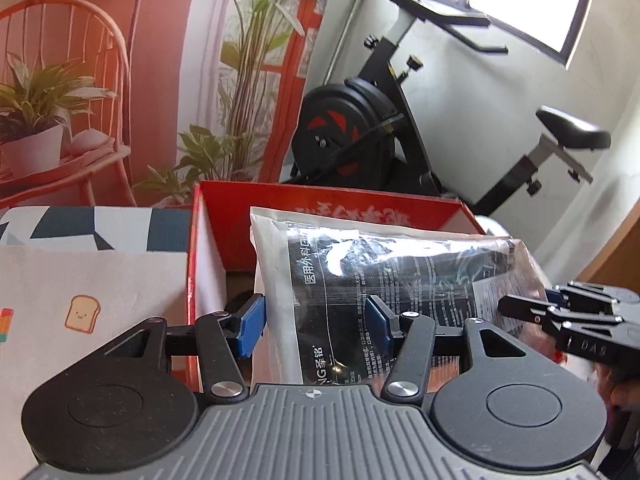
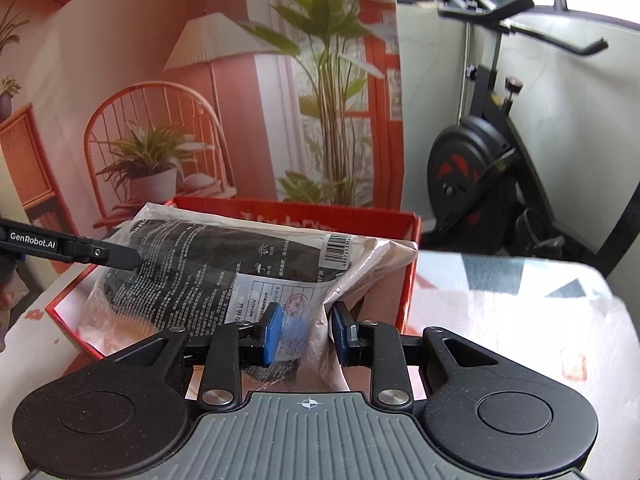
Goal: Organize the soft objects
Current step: 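Carry the plastic bag over the red box and open both grippers, then move both grippers down to the pink knitted towel beside the box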
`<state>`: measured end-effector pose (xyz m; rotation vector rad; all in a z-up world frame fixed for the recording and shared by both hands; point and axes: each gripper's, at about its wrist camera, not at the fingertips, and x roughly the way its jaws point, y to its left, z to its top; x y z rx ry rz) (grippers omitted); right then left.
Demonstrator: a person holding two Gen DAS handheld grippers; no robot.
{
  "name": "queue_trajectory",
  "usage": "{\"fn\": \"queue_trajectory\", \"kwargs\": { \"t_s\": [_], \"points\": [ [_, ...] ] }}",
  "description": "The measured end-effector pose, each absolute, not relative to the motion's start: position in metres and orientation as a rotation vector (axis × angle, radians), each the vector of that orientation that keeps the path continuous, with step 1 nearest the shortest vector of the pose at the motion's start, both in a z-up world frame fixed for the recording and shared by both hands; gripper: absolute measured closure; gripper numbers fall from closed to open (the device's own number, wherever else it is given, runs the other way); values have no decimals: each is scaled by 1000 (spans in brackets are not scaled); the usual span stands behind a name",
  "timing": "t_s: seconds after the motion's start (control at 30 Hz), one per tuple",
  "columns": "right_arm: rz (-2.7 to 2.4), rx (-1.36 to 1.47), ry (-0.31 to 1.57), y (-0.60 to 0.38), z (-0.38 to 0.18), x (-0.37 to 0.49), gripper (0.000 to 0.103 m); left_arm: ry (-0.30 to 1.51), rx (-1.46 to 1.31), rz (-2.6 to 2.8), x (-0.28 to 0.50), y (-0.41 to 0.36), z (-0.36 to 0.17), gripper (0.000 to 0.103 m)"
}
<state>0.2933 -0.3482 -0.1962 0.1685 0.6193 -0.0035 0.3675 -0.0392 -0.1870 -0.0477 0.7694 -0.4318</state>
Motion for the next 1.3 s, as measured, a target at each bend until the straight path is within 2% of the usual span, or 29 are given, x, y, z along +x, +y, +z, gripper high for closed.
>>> {"fn": "queue_trajectory", "kwargs": {
  "t_s": [0.3,0.8,0.97,1.07,1.3],
  "points": [
    [-12,145,666,-338,-202,300,79,775,-5,-429,367,-37,-191,49],
    [-62,90,998,-294,-239,366,80,704,70,-452,359,-53,-185,48],
    [-127,122,980,-293,-234,360,74,701,65,-433,355,-48,-181,48],
    [-158,118,935,-294,-223,347,73,697,65,-423,348,-44,-177,48],
    [-141,185,756,-297,-184,301,71,682,46,-398,314,-29,-164,48]
  ]
}}
